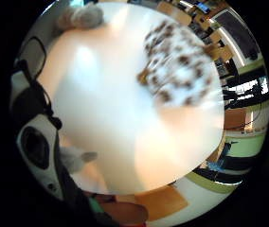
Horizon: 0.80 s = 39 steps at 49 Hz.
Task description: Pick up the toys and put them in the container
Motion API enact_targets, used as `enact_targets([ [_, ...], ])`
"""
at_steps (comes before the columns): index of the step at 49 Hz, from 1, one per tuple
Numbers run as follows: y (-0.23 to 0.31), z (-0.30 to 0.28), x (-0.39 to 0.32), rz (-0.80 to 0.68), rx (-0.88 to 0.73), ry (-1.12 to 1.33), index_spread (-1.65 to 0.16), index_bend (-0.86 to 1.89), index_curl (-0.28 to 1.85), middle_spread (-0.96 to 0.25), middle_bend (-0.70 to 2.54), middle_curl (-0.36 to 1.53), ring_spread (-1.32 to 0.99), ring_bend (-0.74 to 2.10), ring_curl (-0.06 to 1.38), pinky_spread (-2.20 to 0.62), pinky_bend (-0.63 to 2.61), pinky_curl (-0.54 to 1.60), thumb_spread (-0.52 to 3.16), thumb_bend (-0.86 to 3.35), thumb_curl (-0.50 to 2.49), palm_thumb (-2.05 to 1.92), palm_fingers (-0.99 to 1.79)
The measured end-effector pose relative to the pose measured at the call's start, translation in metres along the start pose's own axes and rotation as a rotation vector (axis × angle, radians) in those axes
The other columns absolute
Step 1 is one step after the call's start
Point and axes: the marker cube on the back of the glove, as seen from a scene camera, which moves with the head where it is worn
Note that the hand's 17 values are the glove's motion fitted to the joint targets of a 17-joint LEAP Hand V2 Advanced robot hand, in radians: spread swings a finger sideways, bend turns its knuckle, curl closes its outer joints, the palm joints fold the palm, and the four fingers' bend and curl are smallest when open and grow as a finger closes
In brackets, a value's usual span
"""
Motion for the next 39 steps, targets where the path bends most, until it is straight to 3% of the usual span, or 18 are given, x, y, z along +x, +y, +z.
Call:
enact_targets([
  [11,-0.055,-0.074,-0.020,-0.058,0.133,0.043,-0.37,0.49,0.50,-0.40,0.73,0.45,-0.44,1.00,0.49,-0.47,0.91,0.40,0.54,0.05,0.75,0.58,1.21],
  [17,-0.099,-0.100,-0.078,-0.168,0.170,-0.068,-0.37,0.51,0.54,-0.39,0.75,0.47,-0.43,1.01,0.49,-0.47,0.92,0.41,0.50,0.03,0.78,0.57,1.18],
  [29,-0.159,-0.106,-0.158,-0.348,0.184,-0.076,-0.37,0.47,0.59,-0.40,0.73,0.49,-0.44,1.01,0.50,-0.47,0.95,0.43,0.47,0.00,0.85,0.56,1.10],
  [39,-0.189,-0.079,-0.196,-0.426,0.067,-0.016,-0.38,0.40,0.62,-0.41,0.68,0.50,-0.45,0.99,0.49,-0.48,0.95,0.43,0.48,-0.01,0.90,0.55,1.07],
])
